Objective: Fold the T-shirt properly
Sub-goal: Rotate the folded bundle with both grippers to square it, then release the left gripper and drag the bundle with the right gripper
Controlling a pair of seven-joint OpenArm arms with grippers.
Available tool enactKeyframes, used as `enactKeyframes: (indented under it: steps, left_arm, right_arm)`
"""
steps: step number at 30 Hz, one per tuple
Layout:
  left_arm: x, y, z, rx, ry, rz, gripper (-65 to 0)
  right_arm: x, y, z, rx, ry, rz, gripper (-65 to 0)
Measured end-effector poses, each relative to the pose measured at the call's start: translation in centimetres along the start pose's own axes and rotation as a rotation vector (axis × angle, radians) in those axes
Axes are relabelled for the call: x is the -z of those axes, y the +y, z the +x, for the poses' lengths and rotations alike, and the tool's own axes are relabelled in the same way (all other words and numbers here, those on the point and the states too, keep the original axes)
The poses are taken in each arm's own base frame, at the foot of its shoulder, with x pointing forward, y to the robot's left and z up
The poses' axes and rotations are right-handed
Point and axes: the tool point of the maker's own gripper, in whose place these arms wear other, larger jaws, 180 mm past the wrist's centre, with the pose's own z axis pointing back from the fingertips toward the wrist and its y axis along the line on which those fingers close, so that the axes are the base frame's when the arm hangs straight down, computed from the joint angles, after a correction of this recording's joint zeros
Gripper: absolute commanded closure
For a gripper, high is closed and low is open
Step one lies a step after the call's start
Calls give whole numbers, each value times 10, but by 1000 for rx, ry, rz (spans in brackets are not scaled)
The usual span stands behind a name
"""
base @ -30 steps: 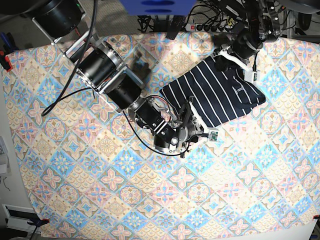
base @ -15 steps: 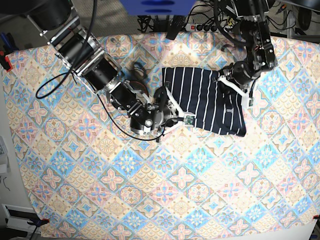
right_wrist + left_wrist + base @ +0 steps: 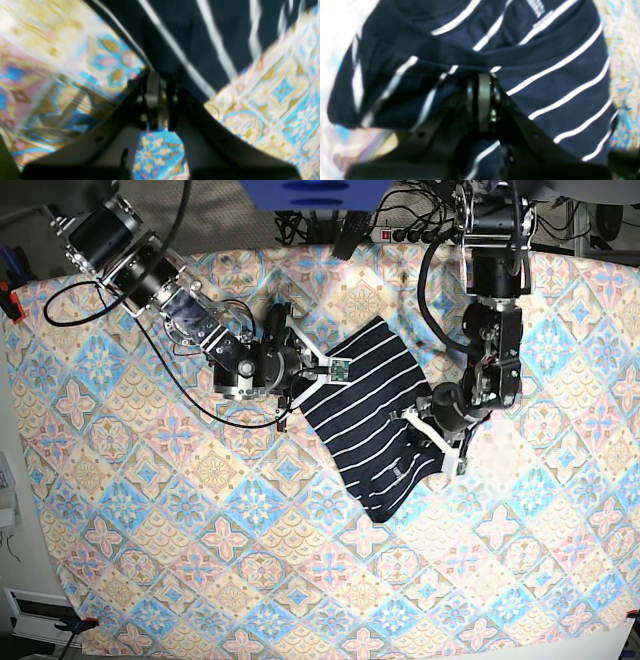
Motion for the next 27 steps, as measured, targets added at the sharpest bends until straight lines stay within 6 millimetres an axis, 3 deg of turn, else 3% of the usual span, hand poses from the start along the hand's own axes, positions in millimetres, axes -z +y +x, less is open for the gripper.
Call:
enactKeyframes:
  steps: [4,7,11,13,17,20,23,27]
  left_arm:
    - [5,-19,31,46,-79,-40,-17]
    - [5,-24,35,60,-75,-46,-17]
    - [-20,-16,55,104,-133,-28,-17]
    - [-43,5,64,60,-191,25,-17]
    - [-88,52,37,-8,-192,171,-16]
    - [-116,67,19,-45,-210,223,-16]
    - [-145,83,6,-113,-259,292,-16]
    - [-173,99,-23,-198,-264,379,-16]
  right_arm:
    - [-7,-1,9,0,-34,-18,-51]
    - [-20,-20,2,98,-62,-81,-51]
    - [-36,-39,-9,159,-70,-148,-51]
    - [-39,-37,5,203,-145,-115,-51]
    - [-48,-45,52,344,-356,-76,-51]
    - [-47,-53,74,439,-450,-48,-51]
    - [-34,-47,88,477,-462,-3,-51]
    - [-27,-49,137,509,-563,51,-51]
